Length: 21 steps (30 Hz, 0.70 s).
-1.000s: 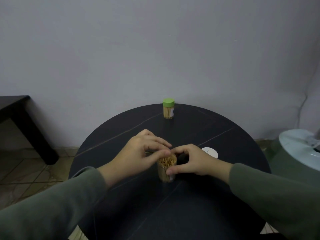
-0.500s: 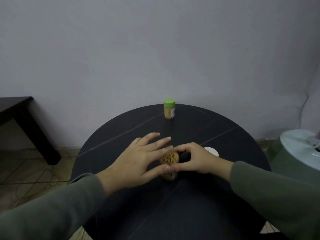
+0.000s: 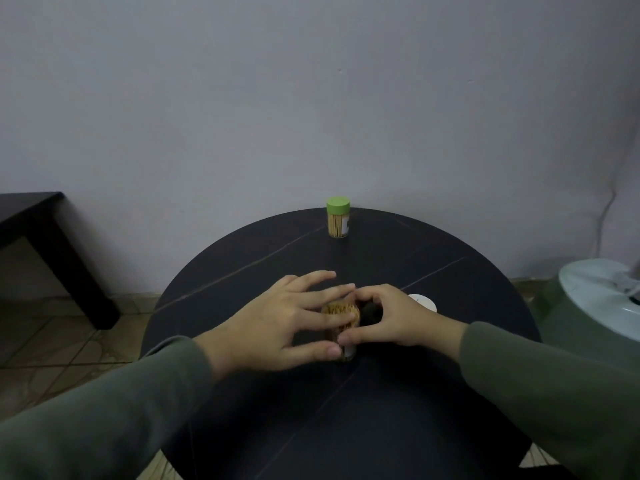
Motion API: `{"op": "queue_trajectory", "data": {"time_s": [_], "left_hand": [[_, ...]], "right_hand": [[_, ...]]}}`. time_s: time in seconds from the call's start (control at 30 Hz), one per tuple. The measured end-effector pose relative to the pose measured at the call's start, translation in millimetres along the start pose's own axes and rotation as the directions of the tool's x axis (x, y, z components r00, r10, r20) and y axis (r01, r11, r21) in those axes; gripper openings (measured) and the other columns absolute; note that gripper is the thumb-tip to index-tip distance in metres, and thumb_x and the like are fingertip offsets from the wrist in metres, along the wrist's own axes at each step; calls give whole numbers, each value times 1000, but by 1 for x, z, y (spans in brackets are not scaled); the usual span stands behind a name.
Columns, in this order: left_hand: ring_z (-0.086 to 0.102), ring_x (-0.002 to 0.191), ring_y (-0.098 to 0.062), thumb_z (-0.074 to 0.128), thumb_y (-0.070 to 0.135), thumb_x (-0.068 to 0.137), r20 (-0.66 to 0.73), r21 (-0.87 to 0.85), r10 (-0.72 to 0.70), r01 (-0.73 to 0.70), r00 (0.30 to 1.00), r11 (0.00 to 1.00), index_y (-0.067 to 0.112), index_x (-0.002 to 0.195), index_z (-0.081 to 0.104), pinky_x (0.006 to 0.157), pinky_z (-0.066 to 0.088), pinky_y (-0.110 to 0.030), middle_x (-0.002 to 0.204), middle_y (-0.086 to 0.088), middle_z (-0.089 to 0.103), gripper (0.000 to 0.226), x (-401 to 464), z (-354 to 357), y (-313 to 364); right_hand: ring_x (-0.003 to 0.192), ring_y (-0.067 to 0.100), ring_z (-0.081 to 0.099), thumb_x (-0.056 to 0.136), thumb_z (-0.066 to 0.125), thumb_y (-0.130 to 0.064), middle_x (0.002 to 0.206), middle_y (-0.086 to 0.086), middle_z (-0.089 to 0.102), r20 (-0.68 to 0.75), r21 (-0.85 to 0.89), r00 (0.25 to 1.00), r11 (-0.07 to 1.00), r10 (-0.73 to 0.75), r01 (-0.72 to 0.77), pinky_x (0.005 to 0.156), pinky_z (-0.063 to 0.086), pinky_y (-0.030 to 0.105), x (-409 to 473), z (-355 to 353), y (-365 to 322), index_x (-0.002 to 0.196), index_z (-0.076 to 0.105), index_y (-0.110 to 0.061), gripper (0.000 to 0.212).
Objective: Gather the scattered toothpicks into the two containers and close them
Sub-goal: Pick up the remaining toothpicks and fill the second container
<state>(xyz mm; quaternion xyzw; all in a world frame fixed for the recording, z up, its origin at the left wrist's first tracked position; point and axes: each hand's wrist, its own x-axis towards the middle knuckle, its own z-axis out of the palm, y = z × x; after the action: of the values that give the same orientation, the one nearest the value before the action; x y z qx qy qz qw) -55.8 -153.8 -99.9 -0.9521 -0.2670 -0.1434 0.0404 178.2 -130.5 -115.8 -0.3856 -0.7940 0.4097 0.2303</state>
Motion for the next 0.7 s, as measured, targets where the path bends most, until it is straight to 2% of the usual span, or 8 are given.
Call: {"op": "queue_trajectory", "data": {"time_s": [0.1, 0.17, 0.23, 0.27, 0.33, 0.4, 0.53, 0.7], "left_hand": [[24, 145, -13, 34, 54, 99, -85, -138, -91, 78, 992, 987, 28, 137, 54, 114, 24, -34, 154, 10, 35, 50, -1, 2, -1], [40, 131, -10, 33, 48, 101, -212, -145, -210, 182, 954, 973, 24, 132, 59, 108, 32, -29, 141, 10, 52, 47, 0, 6, -7], [46, 113, -8, 41, 43, 98, -262, -83, -356, 346, 897, 934, 25, 127, 62, 97, 43, -32, 122, 10, 62, 40, 3, 10, -14], [46, 110, -8, 46, 42, 96, -229, -33, -422, 427, 877, 904, 27, 127, 62, 94, 46, -34, 118, 10, 62, 38, 3, 13, -19], [43, 112, -9, 52, 43, 95, -85, 46, -549, 553, 832, 832, 30, 131, 57, 97, 45, -34, 122, 10, 57, 39, 2, 22, -25], [42, 115, -10, 51, 47, 95, 6, 76, -626, 624, 780, 778, 31, 136, 52, 97, 43, -29, 128, 10, 52, 45, 3, 29, -28], [42, 111, -12, 49, 48, 96, 19, 91, -657, 653, 753, 752, 33, 135, 53, 90, 43, -27, 126, 9, 51, 43, 14, 41, -25], [45, 105, -13, 56, 37, 96, 40, 50, -663, 661, 748, 749, 33, 112, 69, 83, 43, -25, 116, 9, 61, 21, 30, 41, -27]], "right_hand": [[95, 5, 66, 70, 83, -39, 98, -6, 72, -23, -57, 1000, 998, -11, 10, 88, 53, 31, 1, 0, 1, 98, 69, -21, 36], [92, 7, 66, 68, 83, -43, 96, -5, 71, -21, -75, 1000, 997, -8, 6, 87, 53, 35, 1, 0, 1, 94, 68, -20, 38], [93, 7, 65, 67, 82, -49, 95, -6, 70, -9, -108, 1000, 994, 6, -7, 88, 53, 38, 0, 0, 0, 92, 66, -21, 41], [95, 7, 61, 66, 81, -54, 95, -7, 69, -10, -164, 1000, 986, 5, -6, 89, 51, 37, 1, 0, 1, 91, 65, -23, 43], [97, 1, 48, 65, 77, -62, 93, -11, 64, -30, -332, 1000, 943, -5, -6, 90, 41, 25, 0, -2, -1, 88, 62, -27, 45], [94, 1, 40, 63, 75, -65, 90, -11, 58, -60, -438, 997, 899, -43, 13, 82, 33, 17, -1, -2, -5, 86, 60, -25, 48], [90, 6, 40, 60, 69, -72, 87, -9, 57, -70, -485, 994, 874, -88, 44, 80, 33, 19, 0, -2, -6, 84, 58, -23, 56], [87, 5, 42, 59, 66, -76, 84, -8, 57, -64, -501, 992, 863, -108, 62, 80, 31, 17, 1, -2, -4, 81, 57, -23, 58]]}}
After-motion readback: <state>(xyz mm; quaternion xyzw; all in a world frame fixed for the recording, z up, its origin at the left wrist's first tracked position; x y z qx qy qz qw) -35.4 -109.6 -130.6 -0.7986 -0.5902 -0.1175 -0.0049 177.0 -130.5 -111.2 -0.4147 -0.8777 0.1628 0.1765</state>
